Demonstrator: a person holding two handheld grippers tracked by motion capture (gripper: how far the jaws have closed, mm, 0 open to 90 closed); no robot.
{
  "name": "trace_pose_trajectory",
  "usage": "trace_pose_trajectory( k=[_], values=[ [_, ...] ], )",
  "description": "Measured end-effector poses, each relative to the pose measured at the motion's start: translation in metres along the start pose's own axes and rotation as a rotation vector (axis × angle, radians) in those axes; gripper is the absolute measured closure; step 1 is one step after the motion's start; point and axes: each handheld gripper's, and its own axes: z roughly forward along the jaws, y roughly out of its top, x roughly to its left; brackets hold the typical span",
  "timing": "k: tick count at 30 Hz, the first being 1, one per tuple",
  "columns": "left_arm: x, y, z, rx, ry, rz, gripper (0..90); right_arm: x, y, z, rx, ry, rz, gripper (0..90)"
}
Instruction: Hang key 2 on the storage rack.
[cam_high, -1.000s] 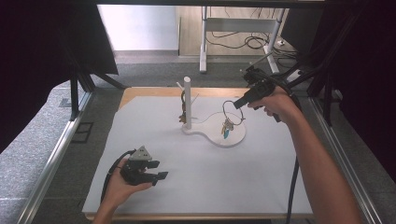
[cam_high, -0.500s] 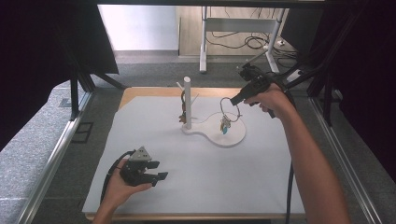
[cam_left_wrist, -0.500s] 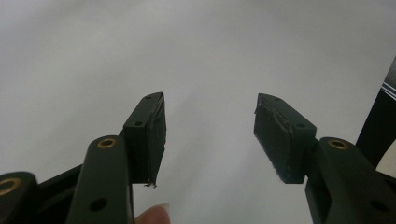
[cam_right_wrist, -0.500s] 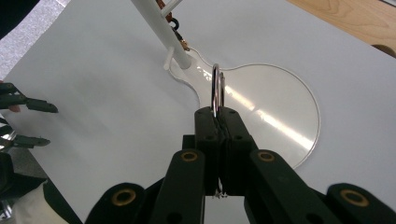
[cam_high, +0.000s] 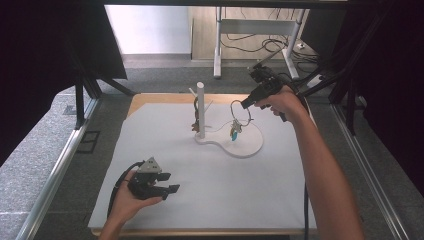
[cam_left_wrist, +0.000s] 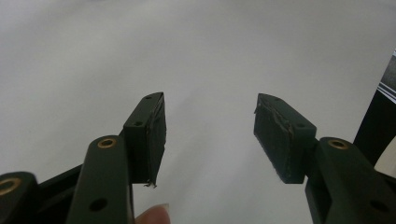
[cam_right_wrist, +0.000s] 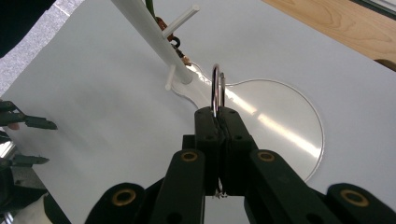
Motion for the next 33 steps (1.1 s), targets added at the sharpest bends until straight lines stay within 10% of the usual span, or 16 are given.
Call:
trace_pose_trajectory(
  k=[33],
  values=[
    [0.0, -0.001, -0.001, -0.005, -0.015, 0.001, 44.2, 0.002, 0.034, 0.029, 0.041, -0.025, -0.003, 88.1]
  ],
)
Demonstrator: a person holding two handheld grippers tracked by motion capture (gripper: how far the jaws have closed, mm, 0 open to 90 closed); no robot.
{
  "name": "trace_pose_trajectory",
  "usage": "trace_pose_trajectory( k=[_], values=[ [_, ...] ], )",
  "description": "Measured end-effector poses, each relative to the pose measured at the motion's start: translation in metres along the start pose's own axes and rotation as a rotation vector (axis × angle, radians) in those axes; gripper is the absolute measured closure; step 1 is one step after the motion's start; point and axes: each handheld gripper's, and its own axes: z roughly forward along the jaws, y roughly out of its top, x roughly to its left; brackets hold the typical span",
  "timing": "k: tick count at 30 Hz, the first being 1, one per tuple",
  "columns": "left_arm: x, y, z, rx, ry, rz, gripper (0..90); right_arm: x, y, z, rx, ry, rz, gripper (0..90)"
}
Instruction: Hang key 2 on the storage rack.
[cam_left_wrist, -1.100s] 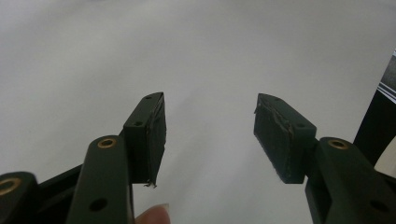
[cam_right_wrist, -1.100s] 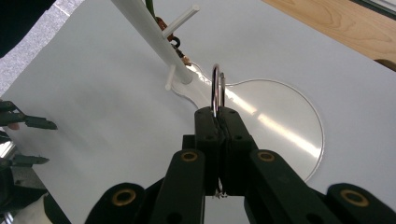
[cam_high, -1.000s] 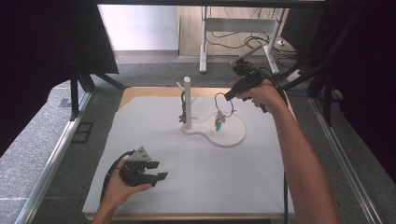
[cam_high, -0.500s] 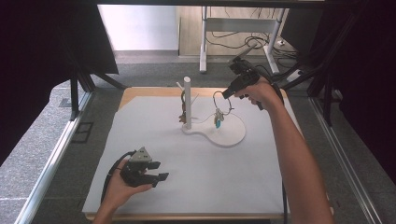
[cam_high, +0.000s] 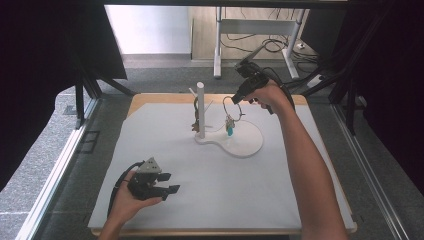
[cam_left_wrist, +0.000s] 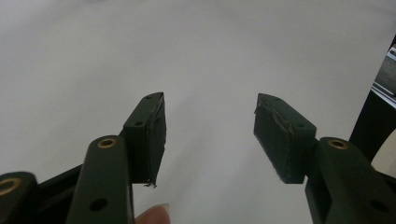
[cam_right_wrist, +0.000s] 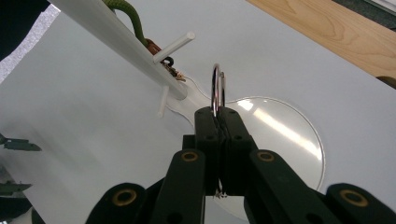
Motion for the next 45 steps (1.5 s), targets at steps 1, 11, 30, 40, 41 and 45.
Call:
trace_pose_trajectory(
  k=[1, 11, 30, 40, 41, 45],
  values=[
    [0.0, 0.0, 0.0, -0.001, 0.0, 0.0, 44.2, 0.0, 0.002, 0.001, 0.003, -0.003, -0.006, 88.1],
    [-0.001, 0.0, -0.001, -0.009, -0.009, 0.009, 44.2, 0.006, 0.016, 0.007, 0.004, -0.019, -0.016, 88.1],
    [0.0, -0.002, -0.002, -0.01, -0.012, 0.007, 44.2, 0.02, 0.031, 0.032, 0.007, -0.028, -0.048, 88.1],
    [0.0, -0.002, -0.003, -0.013, -0.007, 0.005, 44.2, 0.03, 0.026, 0.047, 0.023, 0.0, -0.074, 88.1],
    [0.0, -0.002, -0.003, -0.013, -0.006, 0.005, 44.2, 0.03, 0.025, 0.048, 0.024, 0.002, -0.076, 88.1],
    [0.0, -0.003, -0.001, -0.006, -0.005, 0.005, 44.2, 0.033, 0.022, 0.055, 0.031, 0.015, -0.082, 88.0]
  ],
)
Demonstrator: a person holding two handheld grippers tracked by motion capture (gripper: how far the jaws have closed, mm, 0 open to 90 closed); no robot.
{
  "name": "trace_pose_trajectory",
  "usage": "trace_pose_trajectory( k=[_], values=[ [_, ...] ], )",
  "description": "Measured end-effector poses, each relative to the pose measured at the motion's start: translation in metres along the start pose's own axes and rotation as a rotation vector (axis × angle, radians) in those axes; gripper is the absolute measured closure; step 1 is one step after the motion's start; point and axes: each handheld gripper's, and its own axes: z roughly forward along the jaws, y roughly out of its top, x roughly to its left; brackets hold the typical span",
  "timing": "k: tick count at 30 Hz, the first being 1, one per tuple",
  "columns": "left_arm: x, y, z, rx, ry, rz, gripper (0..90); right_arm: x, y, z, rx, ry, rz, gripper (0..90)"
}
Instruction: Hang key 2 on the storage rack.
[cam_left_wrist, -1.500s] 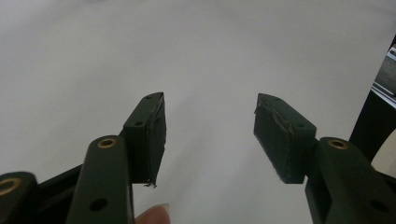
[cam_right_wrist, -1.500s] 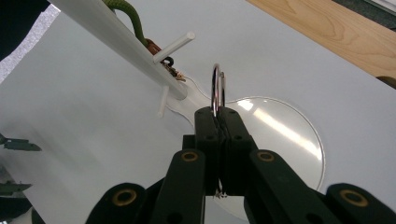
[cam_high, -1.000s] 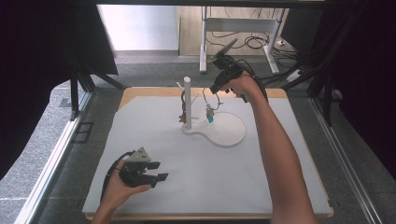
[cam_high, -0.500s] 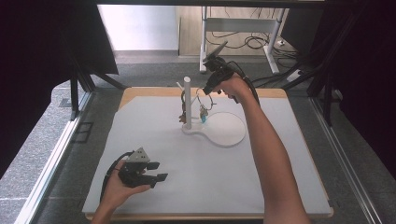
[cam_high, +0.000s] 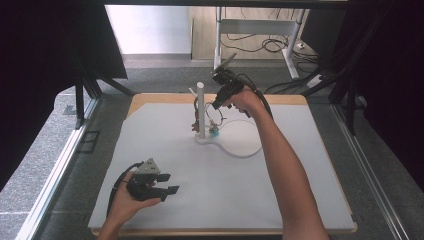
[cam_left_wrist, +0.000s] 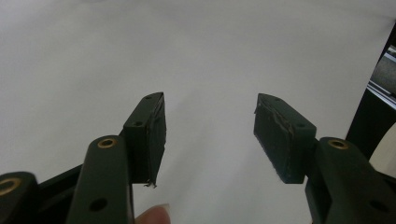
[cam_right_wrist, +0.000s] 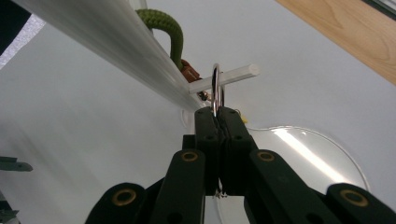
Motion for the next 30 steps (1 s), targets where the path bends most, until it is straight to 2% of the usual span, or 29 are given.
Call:
trace_pose_trajectory(
  k=[8, 19, 26, 30],
  values=[
    [-0.002, 0.001, 0.002, 0.005, -0.002, 0.006, 44.2, 0.001, -0.008, 0.014, 0.013, 0.039, 0.0, 87.1],
    [-0.003, 0.001, 0.003, 0.012, 0.004, 0.01, 44.2, 0.008, -0.015, 0.021, 0.026, 0.056, -0.019, 84.2],
    [-0.005, 0.008, 0.006, 0.01, -0.003, 0.023, 44.1, 0.009, -0.032, 0.004, -0.008, 0.065, -0.039, 72.3],
    [-0.005, 0.008, 0.009, 0.024, -0.001, 0.023, 44.0, 0.004, -0.052, -0.011, -0.051, 0.063, -0.03, 63.6]
  ],
)
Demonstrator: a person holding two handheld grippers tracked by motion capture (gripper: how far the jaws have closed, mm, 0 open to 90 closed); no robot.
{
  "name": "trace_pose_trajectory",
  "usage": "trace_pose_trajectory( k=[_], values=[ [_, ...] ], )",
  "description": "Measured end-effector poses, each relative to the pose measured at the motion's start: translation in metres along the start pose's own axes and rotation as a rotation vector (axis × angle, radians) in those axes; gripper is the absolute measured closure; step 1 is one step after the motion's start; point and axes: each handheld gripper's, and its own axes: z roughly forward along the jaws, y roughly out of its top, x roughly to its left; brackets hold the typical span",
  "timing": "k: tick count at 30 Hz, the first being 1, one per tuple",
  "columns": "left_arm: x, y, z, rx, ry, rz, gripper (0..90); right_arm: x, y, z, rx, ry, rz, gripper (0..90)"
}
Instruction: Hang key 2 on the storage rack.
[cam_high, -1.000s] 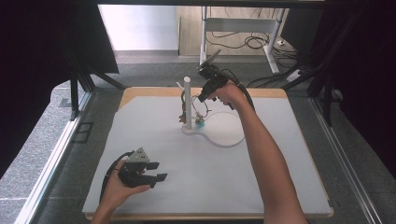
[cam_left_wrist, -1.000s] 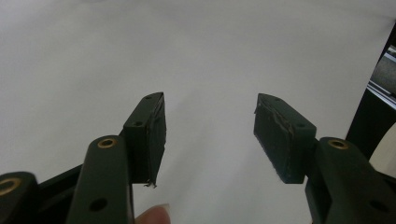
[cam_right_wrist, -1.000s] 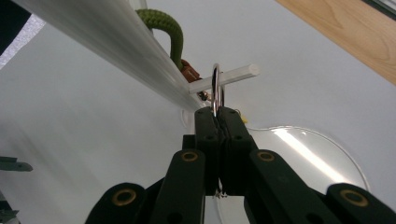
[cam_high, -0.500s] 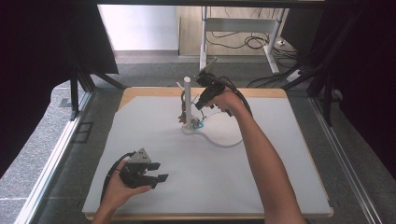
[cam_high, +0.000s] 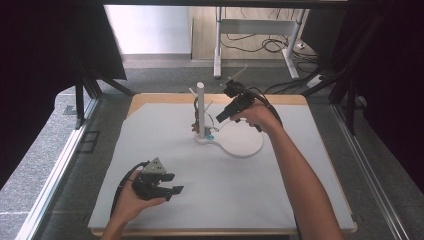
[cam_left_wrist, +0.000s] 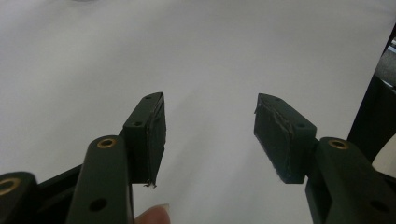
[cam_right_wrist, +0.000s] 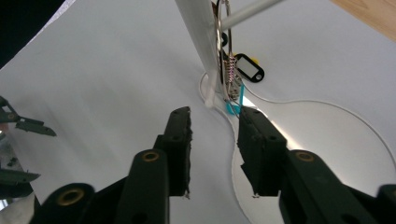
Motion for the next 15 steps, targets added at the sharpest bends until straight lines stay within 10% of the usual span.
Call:
trace_pose_trajectory(
  k=[15],
  values=[
    [0.009, 0.003, -0.003, -0.014, 0.01, -0.008, 43.9, -0.015, -0.093, -0.038, -0.176, -0.018, -0.016, 52.6]
  ],
)
